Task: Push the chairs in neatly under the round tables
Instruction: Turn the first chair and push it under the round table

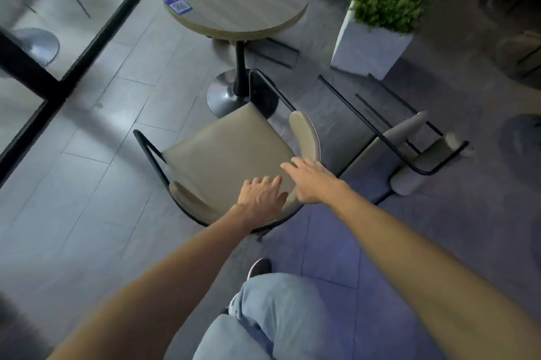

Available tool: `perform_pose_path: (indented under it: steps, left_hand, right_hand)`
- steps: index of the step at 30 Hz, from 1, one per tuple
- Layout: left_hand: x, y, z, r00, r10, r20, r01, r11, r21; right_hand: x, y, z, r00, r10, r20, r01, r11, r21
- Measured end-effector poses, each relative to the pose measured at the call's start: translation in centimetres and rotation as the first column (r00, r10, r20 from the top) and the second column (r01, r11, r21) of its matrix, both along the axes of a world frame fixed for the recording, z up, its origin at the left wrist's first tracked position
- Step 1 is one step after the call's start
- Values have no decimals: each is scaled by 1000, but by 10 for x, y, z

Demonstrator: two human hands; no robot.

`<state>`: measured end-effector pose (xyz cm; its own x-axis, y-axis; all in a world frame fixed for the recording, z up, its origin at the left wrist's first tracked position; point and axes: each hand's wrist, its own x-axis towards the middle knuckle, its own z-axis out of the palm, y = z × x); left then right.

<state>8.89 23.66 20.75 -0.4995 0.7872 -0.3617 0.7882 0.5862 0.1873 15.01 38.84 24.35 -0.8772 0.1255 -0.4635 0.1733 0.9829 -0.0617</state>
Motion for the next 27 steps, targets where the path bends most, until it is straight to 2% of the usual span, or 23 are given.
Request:
perform_pose_path:
  steps: [5,11,15,17,22,27]
  left_hand:
    - [36,-41,-11,989,144,25,-141,986,-90]
    - [63,-49,-35,974,218,-69,-227,959,-168]
    - [78,-36,-45,942,326,-81,-336,918,-211]
    - [81,-28,-49,923,376,-81,-385,901,-201]
    - [78,-27,-57,908,401,-120,-416,899,-140]
    - [78,-32,-64,901,412,-138,-426,900,-96]
  right_hand:
    - [26,-22,-10,986,134,99,-134,991,-5]
    - [31,-8,-41,949,270,161,-281,959,49]
    - [32,5,-60,928,353,116,-367,920,136]
    - [33,10,-71,915,397,74,-404,899,168]
    - [19,14,-78,908,406,106,-419,867,270]
    - [15,28,-89,886,458,71,-462,865,195]
